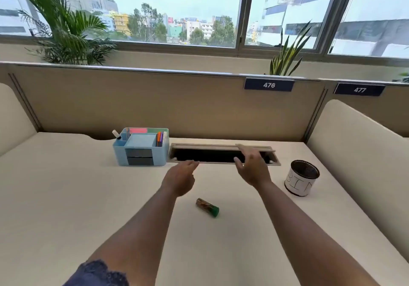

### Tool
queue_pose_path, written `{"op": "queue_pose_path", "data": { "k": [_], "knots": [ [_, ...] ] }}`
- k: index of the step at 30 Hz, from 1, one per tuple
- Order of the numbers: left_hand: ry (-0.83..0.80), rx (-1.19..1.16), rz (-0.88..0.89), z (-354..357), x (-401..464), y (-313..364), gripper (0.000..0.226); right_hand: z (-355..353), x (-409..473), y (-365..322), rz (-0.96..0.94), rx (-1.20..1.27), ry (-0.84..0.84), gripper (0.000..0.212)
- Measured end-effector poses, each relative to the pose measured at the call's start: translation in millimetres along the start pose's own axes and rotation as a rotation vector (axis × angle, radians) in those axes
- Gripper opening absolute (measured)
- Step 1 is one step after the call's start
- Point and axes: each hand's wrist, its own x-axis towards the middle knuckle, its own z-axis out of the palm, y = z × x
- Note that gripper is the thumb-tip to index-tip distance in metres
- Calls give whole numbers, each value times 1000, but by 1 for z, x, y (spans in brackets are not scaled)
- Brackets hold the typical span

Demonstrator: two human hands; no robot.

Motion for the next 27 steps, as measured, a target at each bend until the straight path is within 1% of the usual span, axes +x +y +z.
{"op": "queue_pose_path", "data": {
  "k": [1,5,7,10,11,13,15,19,21,24,27],
  "knots": [
    [-71,8,-35,8,-3,0,53,10,-4,6,66,32,-75,44],
    [-219,-30,-49,52,-14,-10,54,49,-26,25,173,80,-332,41],
    [-242,-34,-37,64,-18,-13,53,60,-37,28,225,125,-418,41],
    [-283,-30,-25,85,-21,-17,54,79,-46,31,277,128,-581,52],
    [-293,-33,-26,90,-22,-18,55,85,-50,33,286,123,-611,56],
    [-319,-27,-12,98,-23,-19,55,94,-55,32,290,120,-628,60],
    [-347,-26,-1,106,-21,-20,55,104,-57,33,288,126,-620,58],
    [-332,-23,2,114,-17,-20,52,114,-57,33,291,144,-543,36],
    [-312,-16,-4,116,-14,-20,50,115,-54,34,307,218,-494,29],
    [-267,-34,6,115,-7,-17,47,111,-46,30,337,405,-418,25],
    [-186,-190,-3,113,0,-7,31,107,-36,24,360,515,-395,23]
  ]
}}
